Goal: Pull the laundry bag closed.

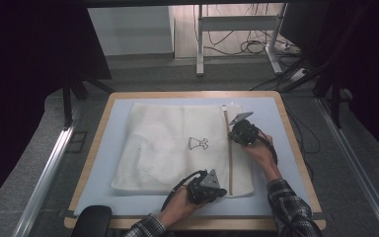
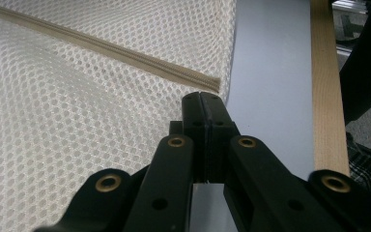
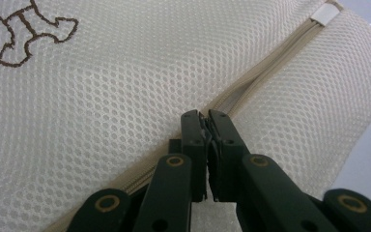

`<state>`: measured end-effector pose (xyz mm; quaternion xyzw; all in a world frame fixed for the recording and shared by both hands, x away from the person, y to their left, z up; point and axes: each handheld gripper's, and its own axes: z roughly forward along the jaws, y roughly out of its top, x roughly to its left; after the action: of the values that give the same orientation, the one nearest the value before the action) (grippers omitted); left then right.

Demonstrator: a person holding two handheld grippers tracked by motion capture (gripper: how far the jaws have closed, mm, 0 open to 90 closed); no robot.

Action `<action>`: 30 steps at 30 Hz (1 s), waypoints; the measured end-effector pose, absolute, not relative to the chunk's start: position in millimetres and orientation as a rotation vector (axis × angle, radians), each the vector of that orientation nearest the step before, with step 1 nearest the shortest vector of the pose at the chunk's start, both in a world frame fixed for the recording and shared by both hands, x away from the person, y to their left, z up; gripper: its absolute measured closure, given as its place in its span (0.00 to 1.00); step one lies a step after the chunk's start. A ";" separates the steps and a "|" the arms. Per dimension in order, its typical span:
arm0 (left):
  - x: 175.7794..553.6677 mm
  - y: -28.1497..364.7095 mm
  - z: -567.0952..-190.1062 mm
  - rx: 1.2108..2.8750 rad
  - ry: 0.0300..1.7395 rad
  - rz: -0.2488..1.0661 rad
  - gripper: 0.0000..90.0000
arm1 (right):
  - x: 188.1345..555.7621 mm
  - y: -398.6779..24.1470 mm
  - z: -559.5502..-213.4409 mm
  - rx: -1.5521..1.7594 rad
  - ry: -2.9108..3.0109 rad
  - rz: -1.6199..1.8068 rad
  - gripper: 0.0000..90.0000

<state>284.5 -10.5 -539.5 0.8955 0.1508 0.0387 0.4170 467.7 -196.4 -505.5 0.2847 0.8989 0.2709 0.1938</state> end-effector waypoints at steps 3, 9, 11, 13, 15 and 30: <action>284.4 -10.6 -539.5 2.247 0.379 0.097 1.00 | 470.1 -196.1 -505.2 0.803 2.522 0.756 0.95; 284.4 -10.6 -539.6 2.247 0.378 0.098 1.00 | 473.1 -195.6 -505.4 0.815 2.512 0.752 0.95; 284.4 -10.6 -539.5 2.247 0.378 0.099 1.00 | 474.9 -195.4 -505.4 0.816 2.514 0.754 0.95; 283.8 -11.3 -539.9 2.235 0.392 0.091 1.00 | 476.8 -194.9 -505.5 0.818 2.510 0.749 0.95; 283.9 -11.1 -539.9 2.237 0.390 0.091 1.00 | 478.9 -194.5 -505.7 0.818 2.509 0.749 0.95; 283.9 -11.2 -539.9 2.235 0.391 0.090 1.00 | 492.9 -193.0 -506.4 0.851 2.496 0.757 0.95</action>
<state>283.9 -11.2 -539.9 0.8925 0.1563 0.0359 0.4216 492.9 -193.0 -506.4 0.3041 0.8918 0.2705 0.1975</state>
